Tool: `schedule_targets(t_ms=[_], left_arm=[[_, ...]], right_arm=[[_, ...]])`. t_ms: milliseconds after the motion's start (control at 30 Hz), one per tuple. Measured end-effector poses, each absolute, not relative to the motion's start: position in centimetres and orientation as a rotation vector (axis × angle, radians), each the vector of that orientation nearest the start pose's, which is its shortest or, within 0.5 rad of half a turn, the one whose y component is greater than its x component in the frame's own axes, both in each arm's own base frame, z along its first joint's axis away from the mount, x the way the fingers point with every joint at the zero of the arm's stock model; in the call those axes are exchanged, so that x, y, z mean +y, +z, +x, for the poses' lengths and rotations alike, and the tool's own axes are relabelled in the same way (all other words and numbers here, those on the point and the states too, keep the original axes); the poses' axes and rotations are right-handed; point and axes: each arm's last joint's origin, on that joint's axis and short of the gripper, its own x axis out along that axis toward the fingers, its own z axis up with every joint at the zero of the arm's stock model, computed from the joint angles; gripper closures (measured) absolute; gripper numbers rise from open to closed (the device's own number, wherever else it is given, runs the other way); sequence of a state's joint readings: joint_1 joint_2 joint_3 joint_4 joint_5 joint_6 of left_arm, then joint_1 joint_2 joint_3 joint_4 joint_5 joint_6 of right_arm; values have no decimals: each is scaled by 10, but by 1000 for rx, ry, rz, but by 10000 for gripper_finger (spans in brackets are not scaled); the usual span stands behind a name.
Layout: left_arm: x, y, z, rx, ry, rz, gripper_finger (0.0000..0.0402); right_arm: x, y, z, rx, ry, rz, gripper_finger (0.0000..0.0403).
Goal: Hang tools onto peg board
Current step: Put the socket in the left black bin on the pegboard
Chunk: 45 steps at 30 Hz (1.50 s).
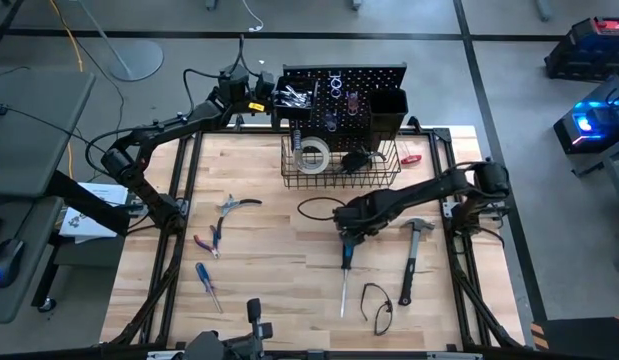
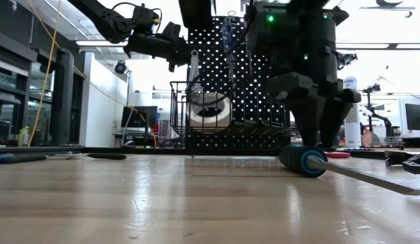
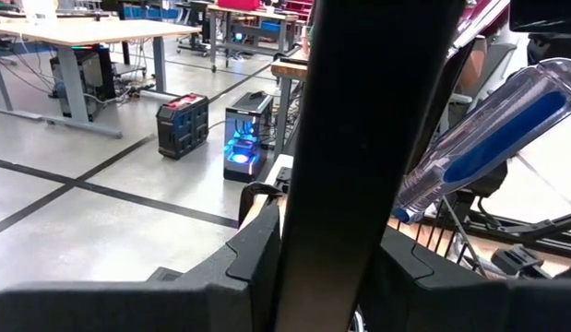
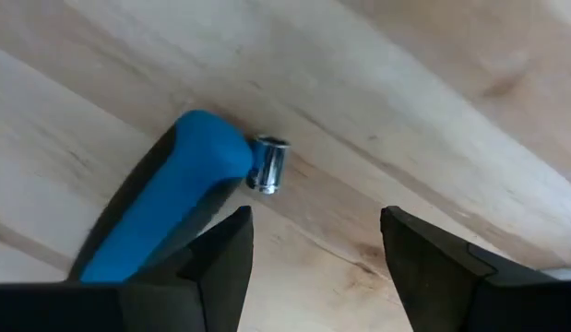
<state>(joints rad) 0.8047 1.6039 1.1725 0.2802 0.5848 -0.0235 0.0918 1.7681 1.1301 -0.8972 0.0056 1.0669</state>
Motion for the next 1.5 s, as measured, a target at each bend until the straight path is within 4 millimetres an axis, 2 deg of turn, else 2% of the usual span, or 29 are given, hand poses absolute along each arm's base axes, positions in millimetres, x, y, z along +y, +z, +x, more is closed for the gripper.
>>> schedule_targets(t_ms=[133,300,567,833,967,1133,1267,1367,1433,1500], left_arm=[[254,306,266,114,223,-119,293],[254,306,266,114,224,-119,293],[254,306,266,114,225,-119,293],[254,305,266,116,227,-121,293],[254,305,266,118,231,-121,293],[254,305,266,118,237,-120,293],[254,305,266,119,238,-118,293],[254,306,266,119,240,-112,293],[254,306,266,119,241,-112,293],[254,306,266,119,242,-113,293]], right_arm=[[33,155,313,1423,-694,770,179],[36,151,321,1370,-679,803,179],[21,149,322,1336,-749,767,179],[17,122,329,1437,-708,800,190],[19,119,329,1451,-740,823,231],[27,119,324,1529,-705,815,361],[35,124,324,1605,-667,756,372],[41,140,327,1637,-624,698,372],[47,164,329,1615,-606,645,372],[53,203,334,1482,-572,619,372]])
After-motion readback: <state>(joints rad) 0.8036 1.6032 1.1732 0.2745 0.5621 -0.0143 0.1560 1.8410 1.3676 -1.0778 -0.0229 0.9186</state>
